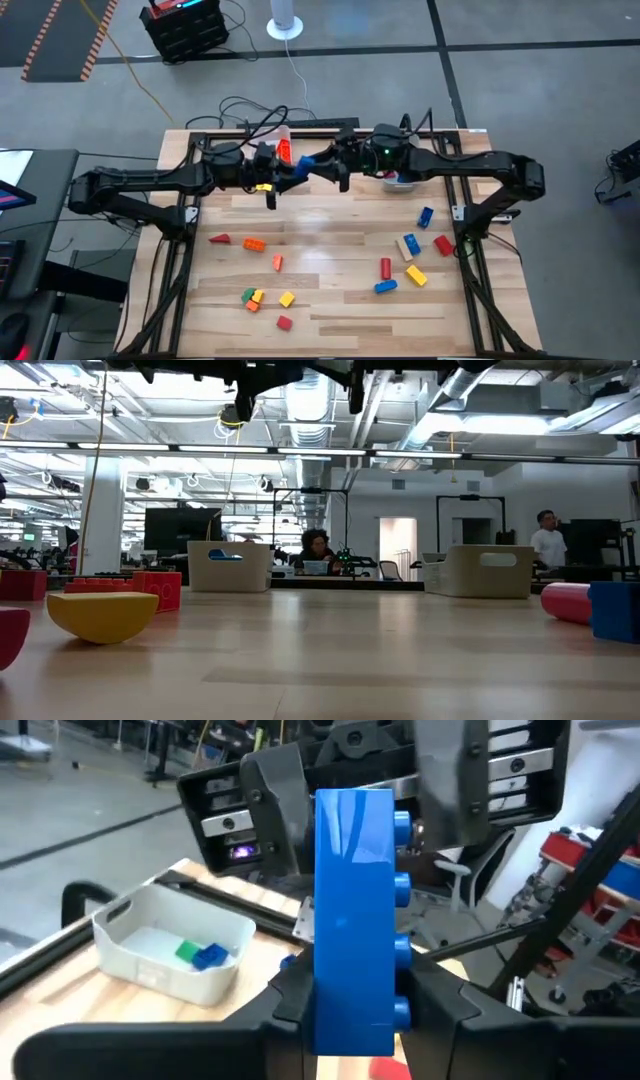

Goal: Sort blocks by size
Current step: Put the blue rectangle game piece into the white bin

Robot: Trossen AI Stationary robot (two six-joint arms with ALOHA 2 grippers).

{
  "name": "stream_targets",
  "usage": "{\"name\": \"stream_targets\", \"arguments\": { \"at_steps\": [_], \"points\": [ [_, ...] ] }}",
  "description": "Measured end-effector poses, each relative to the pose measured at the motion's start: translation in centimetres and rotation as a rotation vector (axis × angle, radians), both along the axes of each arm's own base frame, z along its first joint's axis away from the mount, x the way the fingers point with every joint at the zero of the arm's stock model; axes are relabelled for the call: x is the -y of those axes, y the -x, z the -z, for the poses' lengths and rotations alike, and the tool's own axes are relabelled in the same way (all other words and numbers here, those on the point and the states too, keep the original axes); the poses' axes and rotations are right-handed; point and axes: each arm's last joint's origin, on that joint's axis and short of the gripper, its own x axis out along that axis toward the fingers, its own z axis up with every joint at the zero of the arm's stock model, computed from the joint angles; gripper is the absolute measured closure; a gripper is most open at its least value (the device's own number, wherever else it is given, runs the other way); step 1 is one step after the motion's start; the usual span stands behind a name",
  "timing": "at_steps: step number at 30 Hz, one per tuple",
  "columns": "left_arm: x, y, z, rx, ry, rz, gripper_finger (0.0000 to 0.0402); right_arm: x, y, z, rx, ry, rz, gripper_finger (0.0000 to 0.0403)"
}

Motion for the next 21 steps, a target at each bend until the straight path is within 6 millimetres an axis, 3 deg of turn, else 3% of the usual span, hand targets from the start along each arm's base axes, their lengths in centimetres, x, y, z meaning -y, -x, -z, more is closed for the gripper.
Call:
{"name": "stream_targets", "arguments": {
  "at_steps": [6, 13, 21],
  "points": [
    [-1.3, 1.6, 0.6, -0.131, 0.047, -0.096, 0.0314, 0.4, 2.6, -0.5, -0.166, -0.038, 0.01, 0.0145],
    [-4.8, 4.3, 4.3, -0.545, 0.074, -0.377, 0.0314, -1.7, 5.2, -0.2, -0.396, -0.055, 0.098, 0.0148],
    [-7.9, 3.2, 8.4, -0.76, 0.134, -0.454, 0.0292, -5.4, 5.1, 2.5, -0.645, -0.065, 0.066, 0.0149]
  ]
}}
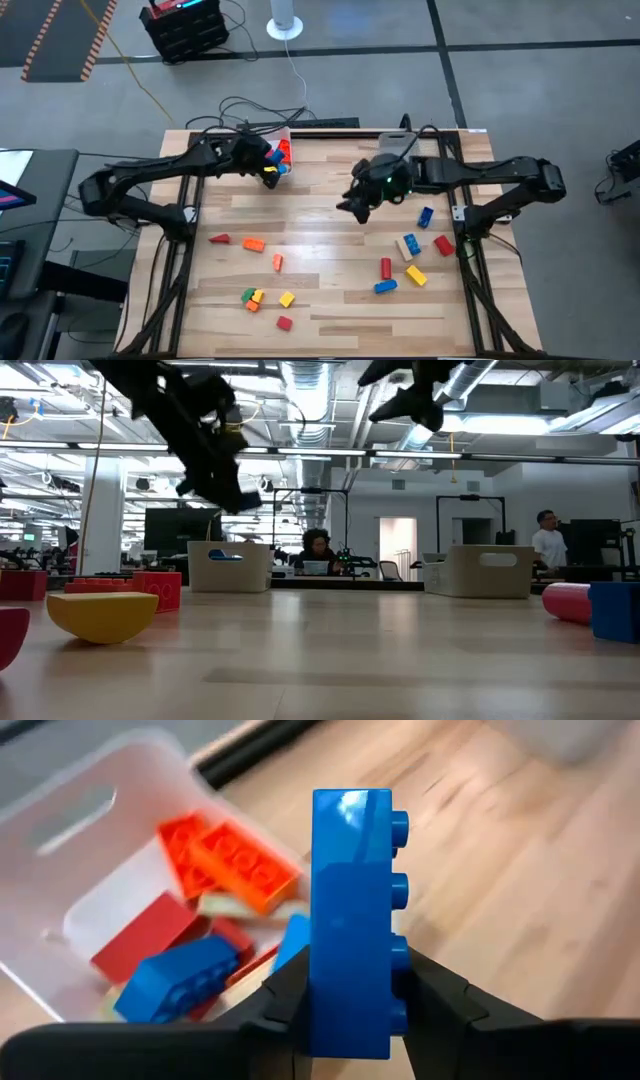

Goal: Sort blocks by size
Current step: Put the blue rectangle game piece into the white bin

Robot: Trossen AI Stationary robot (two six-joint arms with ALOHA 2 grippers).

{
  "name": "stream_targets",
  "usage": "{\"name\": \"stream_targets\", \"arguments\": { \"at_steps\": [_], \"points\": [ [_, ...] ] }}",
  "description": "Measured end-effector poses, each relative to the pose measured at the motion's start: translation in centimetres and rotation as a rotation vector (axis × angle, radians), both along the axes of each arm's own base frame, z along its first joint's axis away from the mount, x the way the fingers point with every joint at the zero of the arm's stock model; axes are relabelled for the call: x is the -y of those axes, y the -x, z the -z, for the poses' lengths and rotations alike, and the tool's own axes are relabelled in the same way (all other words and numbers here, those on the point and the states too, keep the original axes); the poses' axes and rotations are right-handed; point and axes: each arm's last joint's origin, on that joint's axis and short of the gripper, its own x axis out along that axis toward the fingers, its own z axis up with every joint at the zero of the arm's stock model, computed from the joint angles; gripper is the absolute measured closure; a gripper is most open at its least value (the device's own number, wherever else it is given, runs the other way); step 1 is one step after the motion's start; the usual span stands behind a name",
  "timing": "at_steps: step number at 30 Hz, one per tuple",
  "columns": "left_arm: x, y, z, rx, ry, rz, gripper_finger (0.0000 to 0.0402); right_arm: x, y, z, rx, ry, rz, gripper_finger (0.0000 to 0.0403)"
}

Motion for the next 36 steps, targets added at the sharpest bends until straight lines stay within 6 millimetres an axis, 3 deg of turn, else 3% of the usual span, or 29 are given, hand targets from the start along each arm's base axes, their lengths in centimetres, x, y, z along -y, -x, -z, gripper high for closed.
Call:
{"name": "stream_targets", "arguments": {
  "at_steps": [6, 11, 18, 24, 31, 36],
  "points": [
    [-0.9, -0.5, 3.1, -0.144, 0.101, -0.029, 0.0293, -2.5, 1.2, 1.4, -0.195, -0.05, -0.068, 0.0149],
    [-0.9, -0.4, 3.6, -0.189, 0.134, -0.026, 0.0269, -6.0, 2.2, 2.6, -0.335, -0.027, -0.203, 0.0148],
    [-1.1, 0.1, 3.2, -0.201, 0.129, -0.033, 0.0199, -12.9, 2.8, 4.1, -0.357, 0.112, -0.531, 0.0148],
    [-1.5, 0.3, 1.8, -0.244, 0.154, -0.039, 0.0151, -17.3, 3.1, 7.4, -0.482, 0.167, -0.655, 0.0148],
    [-1.2, 0.5, -1.5, -0.2, 0.108, -0.008, 0.0146, -18.2, 2.1, 10.9, -0.624, 0.17, -0.621, 0.0148],
    [-0.3, 1.8, -4.2, -0.095, 0.06, -0.023, 0.0146, -18.2, 1.9, 12.8, -0.732, 0.207, -0.629, 0.0148]
  ]
}}
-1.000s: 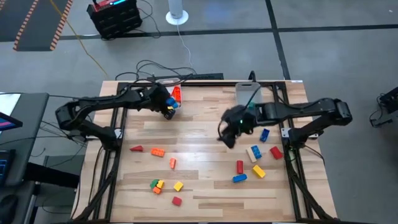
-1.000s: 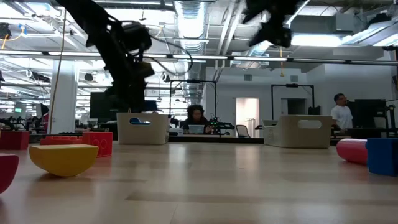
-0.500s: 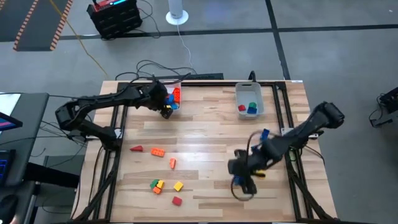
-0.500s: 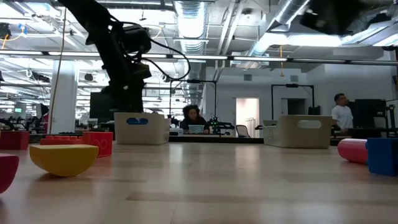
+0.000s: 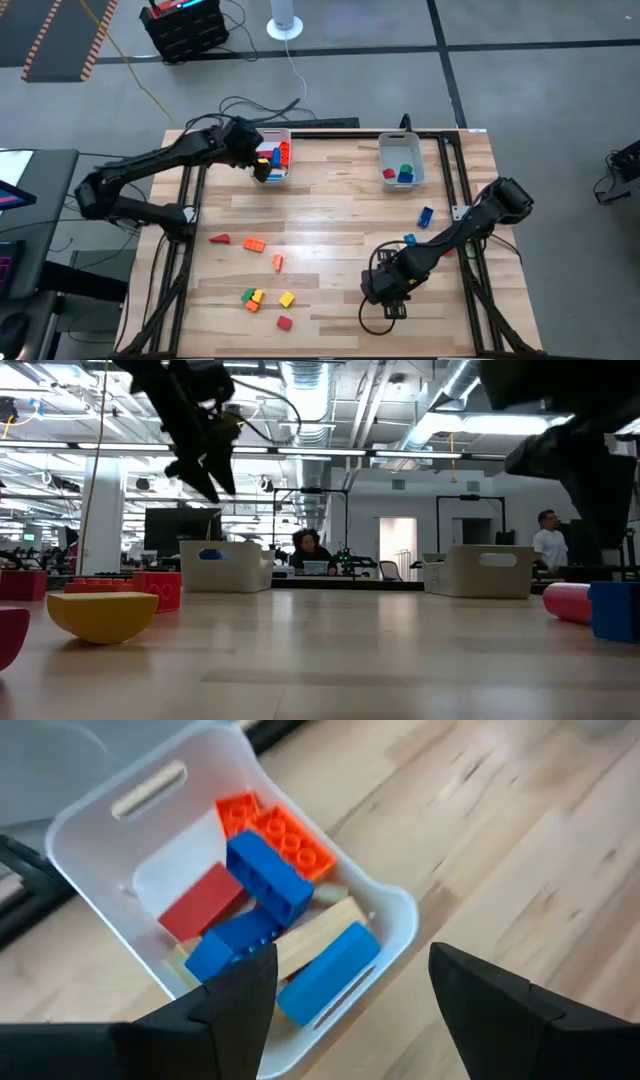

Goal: Sort blocks by size
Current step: Put the blue rectangle game piece into the white bin

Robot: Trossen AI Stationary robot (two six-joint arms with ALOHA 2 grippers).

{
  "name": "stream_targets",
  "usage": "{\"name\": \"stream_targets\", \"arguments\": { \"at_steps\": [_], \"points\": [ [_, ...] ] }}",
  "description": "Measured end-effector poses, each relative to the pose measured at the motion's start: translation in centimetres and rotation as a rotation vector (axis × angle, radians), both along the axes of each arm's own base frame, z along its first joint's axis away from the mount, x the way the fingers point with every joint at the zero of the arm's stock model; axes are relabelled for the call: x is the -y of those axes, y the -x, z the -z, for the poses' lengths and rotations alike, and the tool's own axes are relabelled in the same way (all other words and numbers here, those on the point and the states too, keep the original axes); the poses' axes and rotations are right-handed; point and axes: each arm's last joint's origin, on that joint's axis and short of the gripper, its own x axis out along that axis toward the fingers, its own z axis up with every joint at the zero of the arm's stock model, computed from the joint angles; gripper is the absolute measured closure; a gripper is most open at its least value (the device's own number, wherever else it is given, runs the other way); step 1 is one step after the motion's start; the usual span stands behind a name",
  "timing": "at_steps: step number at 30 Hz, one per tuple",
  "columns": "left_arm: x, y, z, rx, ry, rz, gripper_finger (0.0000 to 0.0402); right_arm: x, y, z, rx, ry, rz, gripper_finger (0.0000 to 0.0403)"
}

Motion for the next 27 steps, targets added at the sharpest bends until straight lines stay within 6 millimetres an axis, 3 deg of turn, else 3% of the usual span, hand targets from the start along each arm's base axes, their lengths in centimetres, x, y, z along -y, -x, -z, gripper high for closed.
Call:
{"name": "stream_targets", "arguments": {
  "at_steps": [10, 17, 22, 27],
  "points": [
    [2.6, 3.2, -3.6, 0.135, -0.059, 0.002, 0.0146, 0.0, -0.2, 0.9, 0.007, 0.08, -0.127, 0.0148],
    [3.3, 4.3, -3.8, 0.116, -0.033, -0.005, 0.0146, 0.0, -0.7, 2.0, 0.021, 0.13, -0.223, 0.0148],
    [3.9, 4.3, -3.7, 0.105, -0.003, 0.034, 0.0146, -0.2, -1.1, 4.0, -0.03, 0.155, -0.24, 0.0149],
    [4.4, 4.1, -3.6, 0.101, 0.001, 0.064, 0.0146, -0.4, -1.2, 5.2, -0.078, 0.149, -0.241, 0.0185]
  ]
}}
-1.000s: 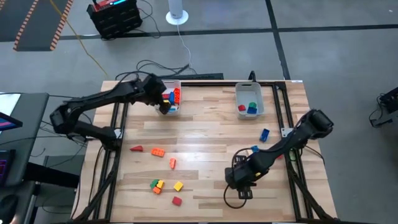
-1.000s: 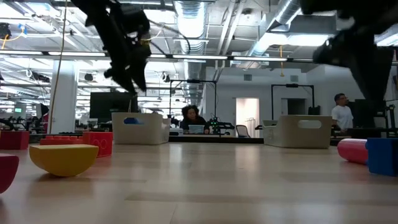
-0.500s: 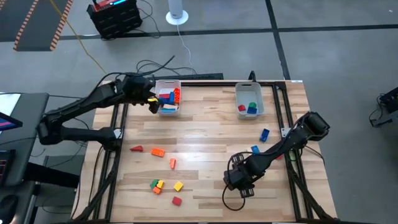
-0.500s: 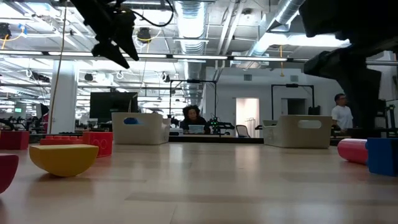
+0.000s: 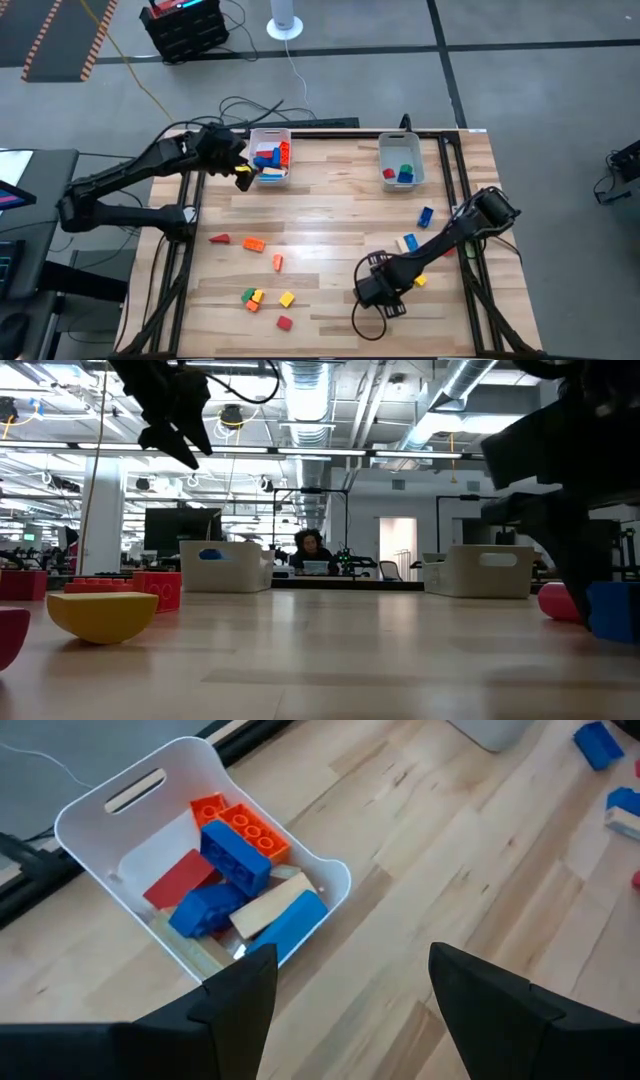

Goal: Sort blocks by size
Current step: Put the blue rectangle game piece into the white bin

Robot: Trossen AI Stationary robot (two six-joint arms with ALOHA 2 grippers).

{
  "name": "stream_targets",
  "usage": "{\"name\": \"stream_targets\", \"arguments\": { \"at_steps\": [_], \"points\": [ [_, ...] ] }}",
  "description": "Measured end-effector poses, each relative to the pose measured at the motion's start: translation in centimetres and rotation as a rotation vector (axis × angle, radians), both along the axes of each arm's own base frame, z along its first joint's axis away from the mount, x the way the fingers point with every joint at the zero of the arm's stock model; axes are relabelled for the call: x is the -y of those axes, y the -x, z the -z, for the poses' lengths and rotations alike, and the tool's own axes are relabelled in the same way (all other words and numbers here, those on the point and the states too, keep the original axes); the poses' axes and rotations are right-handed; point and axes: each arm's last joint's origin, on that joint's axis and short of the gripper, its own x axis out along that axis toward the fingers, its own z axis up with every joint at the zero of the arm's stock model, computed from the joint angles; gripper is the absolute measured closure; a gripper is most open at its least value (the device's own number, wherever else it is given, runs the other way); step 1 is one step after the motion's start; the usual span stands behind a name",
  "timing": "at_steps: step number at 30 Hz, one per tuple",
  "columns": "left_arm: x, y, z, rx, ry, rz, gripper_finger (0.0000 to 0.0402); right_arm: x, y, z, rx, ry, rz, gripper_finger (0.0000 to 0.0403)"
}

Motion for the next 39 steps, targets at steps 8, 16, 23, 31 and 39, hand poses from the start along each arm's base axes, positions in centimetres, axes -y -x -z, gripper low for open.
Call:
{"name": "stream_targets", "arguments": {
  "at_steps": [8, 16, 23, 31, 39],
  "points": [
    [0.1, -0.2, -0.1, 0.009, -0.007, 0.028, 0.0145, 1.5, -0.5, -1.2, 0.0, -0.022, 0.048, 0.029],
    [0.7, -2.0, -1.1, 0.126, -0.127, 0.204, 0.0145, 9.2, -3.5, -8.7, 0.359, -0.035, 0.3, 0.029],
    [1.5, -5.4, -1.4, 0.263, -0.178, 0.333, 0.0145, 17.1, -4.6, -16.5, 0.92, -0.099, 0.475, 0.029],
    [3.1, -9.0, -0.9, 0.378, -0.177, 0.435, 0.0145, 20.6, -5.3, -21.6, 1.416, -0.154, 0.493, 0.0285],
    [4.3, -11.5, -1.1, 0.527, -0.187, 0.491, 0.0145, 20.4, -6.0, -22.3, 1.538, -0.167, 0.456, 0.0285]
  ]
}}
